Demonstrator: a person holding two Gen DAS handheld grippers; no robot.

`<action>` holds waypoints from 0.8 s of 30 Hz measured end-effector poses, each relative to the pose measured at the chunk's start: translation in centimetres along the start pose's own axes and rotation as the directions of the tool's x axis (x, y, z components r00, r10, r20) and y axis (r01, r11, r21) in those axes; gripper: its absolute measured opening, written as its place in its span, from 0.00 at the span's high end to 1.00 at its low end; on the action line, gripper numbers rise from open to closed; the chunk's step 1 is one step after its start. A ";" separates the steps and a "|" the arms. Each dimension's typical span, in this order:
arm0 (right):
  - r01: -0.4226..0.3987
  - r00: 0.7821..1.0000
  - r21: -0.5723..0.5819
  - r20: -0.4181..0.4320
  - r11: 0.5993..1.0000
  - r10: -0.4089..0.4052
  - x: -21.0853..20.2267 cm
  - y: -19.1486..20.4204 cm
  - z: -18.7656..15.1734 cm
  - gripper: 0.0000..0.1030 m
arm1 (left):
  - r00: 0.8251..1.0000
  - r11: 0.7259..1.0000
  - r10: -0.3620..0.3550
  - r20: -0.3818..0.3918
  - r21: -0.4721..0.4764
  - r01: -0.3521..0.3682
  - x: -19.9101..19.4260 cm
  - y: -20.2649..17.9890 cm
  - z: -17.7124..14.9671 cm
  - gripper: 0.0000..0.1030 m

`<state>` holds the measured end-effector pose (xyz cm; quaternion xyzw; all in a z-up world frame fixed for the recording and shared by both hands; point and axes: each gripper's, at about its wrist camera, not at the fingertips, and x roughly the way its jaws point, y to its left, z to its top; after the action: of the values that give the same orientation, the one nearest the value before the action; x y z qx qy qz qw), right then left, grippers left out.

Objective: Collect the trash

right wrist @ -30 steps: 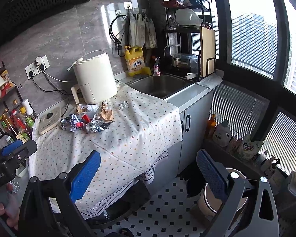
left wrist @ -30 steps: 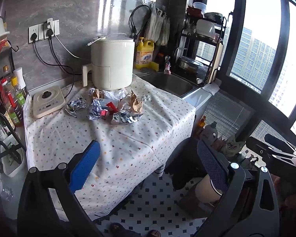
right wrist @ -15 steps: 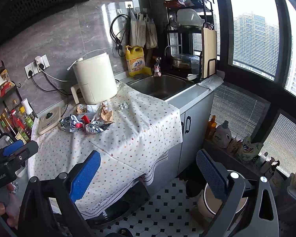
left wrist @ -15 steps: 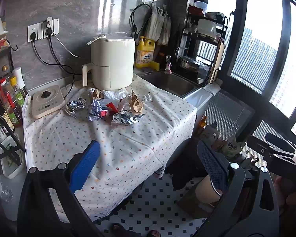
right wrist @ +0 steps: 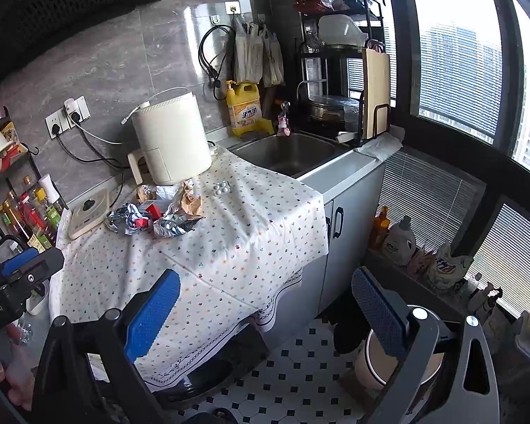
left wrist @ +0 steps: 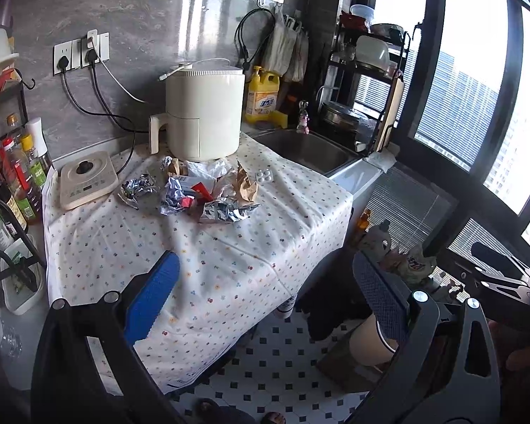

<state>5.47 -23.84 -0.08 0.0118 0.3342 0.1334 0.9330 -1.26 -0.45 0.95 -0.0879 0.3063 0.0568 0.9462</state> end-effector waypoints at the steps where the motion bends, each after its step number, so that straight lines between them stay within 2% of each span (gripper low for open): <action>1: 0.003 1.000 -0.001 0.000 1.000 -0.003 0.0 0.0 -0.1 0.07 | 1.000 1.000 -0.001 -0.001 -0.002 0.001 0.0 0.0 -0.1 0.05; 13: 0.013 1.000 0.042 0.012 0.999 -0.014 0.2 -0.7 -0.3 0.07 | 1.000 1.000 -0.008 -0.021 0.014 0.009 0.5 -0.3 0.1 0.05; 24: 0.002 1.000 0.033 -0.031 0.999 -0.001 3.2 0.6 0.3 0.07 | 0.999 0.999 -0.004 -0.035 -0.034 0.003 1.9 1.7 1.0 0.05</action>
<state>7.86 -22.48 -1.77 0.0251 0.3507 0.1271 0.9275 0.57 1.53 0.43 -0.1054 0.3217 0.0589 0.9391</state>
